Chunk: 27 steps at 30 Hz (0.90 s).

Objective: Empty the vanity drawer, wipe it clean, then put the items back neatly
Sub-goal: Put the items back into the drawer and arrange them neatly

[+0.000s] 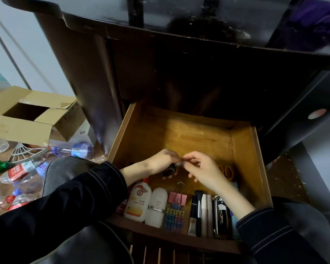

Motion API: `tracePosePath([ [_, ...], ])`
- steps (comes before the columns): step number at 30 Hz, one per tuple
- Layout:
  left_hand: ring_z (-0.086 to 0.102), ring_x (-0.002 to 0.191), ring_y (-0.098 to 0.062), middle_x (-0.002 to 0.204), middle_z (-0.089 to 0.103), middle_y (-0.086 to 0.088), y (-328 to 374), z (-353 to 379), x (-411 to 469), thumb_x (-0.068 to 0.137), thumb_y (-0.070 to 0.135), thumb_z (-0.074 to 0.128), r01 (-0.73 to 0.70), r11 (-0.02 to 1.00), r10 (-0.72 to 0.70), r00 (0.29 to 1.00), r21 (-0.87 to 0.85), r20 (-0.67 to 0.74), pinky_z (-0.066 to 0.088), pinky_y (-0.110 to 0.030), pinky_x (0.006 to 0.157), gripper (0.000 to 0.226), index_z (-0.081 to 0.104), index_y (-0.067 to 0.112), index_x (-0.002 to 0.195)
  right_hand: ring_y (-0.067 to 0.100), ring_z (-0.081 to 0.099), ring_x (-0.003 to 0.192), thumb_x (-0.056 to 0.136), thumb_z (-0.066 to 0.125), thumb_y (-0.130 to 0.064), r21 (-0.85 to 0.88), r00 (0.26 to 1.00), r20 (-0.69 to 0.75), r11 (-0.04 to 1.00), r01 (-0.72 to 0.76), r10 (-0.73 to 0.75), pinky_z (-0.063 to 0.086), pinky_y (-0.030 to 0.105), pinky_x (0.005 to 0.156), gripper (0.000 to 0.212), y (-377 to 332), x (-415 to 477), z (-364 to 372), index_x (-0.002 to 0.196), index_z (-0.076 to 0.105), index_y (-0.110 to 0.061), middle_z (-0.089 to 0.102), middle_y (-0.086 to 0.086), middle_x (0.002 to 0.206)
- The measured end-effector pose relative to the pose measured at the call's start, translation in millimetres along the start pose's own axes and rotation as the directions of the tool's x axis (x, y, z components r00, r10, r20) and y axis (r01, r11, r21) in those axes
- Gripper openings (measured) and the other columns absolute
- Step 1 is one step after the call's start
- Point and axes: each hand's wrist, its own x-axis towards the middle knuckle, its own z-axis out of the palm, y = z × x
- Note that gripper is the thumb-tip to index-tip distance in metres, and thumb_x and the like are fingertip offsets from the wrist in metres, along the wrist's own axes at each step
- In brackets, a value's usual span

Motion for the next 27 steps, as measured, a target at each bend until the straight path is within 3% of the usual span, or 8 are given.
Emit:
tracePosePath([
  [4,0.054,0.055,-0.023,0.070,0.059,-0.012,2.7,-0.7,-3.3,0.101,0.016,0.049,-0.020,1.000,0.020,1.000,-0.016,0.023,0.038,-0.029,0.046,0.015,0.060,0.006,0.096,0.009,0.069,0.077,0.092,0.072,-0.024,0.008,0.999,0.018,0.999,0.040,-0.040,0.051,0.017,0.056,0.024,-2.5,-0.1,0.2,0.104,0.062,-0.042,0.066,-0.006,0.104],
  [11,0.054,0.057,-0.023,0.074,0.060,-0.013,2.5,-0.2,-2.5,0.101,0.019,0.051,-0.023,1.000,0.024,0.998,-0.009,0.054,0.038,-0.031,0.049,0.017,0.054,0.004,0.109,0.009,0.070,0.071,0.086,0.077,-0.019,0.009,0.999,-0.011,0.999,0.048,-0.048,0.054,0.021,0.055,0.026,0.1,1.5,1.5,0.104,0.067,-0.036,0.073,-0.009,0.092],
  [14,0.055,0.056,-0.022,0.074,0.060,-0.013,-0.1,-0.8,0.4,0.102,0.022,0.052,-0.018,1.000,0.019,0.999,-0.019,0.049,0.040,-0.029,0.047,0.019,0.056,0.006,0.109,0.017,0.072,0.067,0.084,0.080,-0.015,0.083,0.999,-0.038,0.997,-0.012,0.016,0.059,0.030,0.058,0.025,0.6,3.5,1.1,0.104,0.069,-0.026,0.073,-0.002,0.094],
  [17,0.055,0.051,-0.020,0.068,0.062,-0.010,-3.9,-2.3,5.9,0.100,0.025,0.054,0.036,0.997,-0.040,0.997,-0.072,-0.060,0.040,-0.026,0.044,0.019,0.059,0.007,0.103,0.016,0.072,0.064,0.083,0.080,-0.010,0.195,0.989,-0.084,0.975,-0.101,0.120,0.058,0.025,0.057,0.023,0.4,3.4,-2.2,0.100,0.070,-0.022,0.070,0.004,0.098],
  [19,0.054,0.049,-0.018,0.063,0.062,-0.007,-6.9,-7.3,9.5,0.098,0.026,0.056,0.124,0.983,-0.145,0.977,-0.137,-0.156,0.040,-0.024,0.043,0.019,0.061,0.008,0.098,0.015,0.072,0.071,0.085,0.077,-0.005,0.300,0.971,-0.118,0.940,-0.162,0.206,0.060,0.026,0.060,0.020,0.6,2.5,-6.1,0.099,0.070,-0.016,0.070,0.012,0.100],
  [22,0.052,0.057,-0.019,0.072,0.060,-0.007,-9.4,-17.1,11.5,0.092,0.025,0.055,0.245,0.944,-0.290,0.934,-0.221,-0.206,0.040,-0.023,0.048,0.017,0.062,0.010,0.097,0.019,0.070,0.078,0.091,0.068,-0.003,0.507,0.924,-0.138,0.827,-0.242,0.355,0.059,0.025,0.060,0.013,1.4,1.7,-13.2,0.104,0.067,-0.006,0.070,0.018,0.102],
  [24,0.049,0.062,-0.019,0.079,0.056,-0.007,-9.6,-18.5,12.5,0.089,0.024,0.054,0.265,0.937,-0.311,0.929,-0.227,-0.201,0.039,-0.025,0.050,0.018,0.060,0.011,0.099,0.021,0.069,0.079,0.092,0.066,-0.004,0.621,0.900,-0.136,0.743,-0.249,0.415,0.059,0.027,0.061,0.016,0.8,1.4,-19.0,0.107,0.064,-0.001,0.069,0.017,0.101],
  [27,0.047,0.068,-0.017,0.086,0.051,-0.006,-9.9,-11.4,14.5,0.097,0.024,0.048,0.253,0.965,-0.261,0.950,-0.068,-0.171,0.041,-0.026,0.052,0.015,0.056,0.012,0.099,0.019,0.069,0.073,0.091,0.066,-0.005,0.720,0.889,-0.162,0.667,-0.190,0.427,0.059,0.029,0.063,0.017,0.4,1.9,-31.8,0.107,0.062,0.000,0.068,0.016,0.096],
])
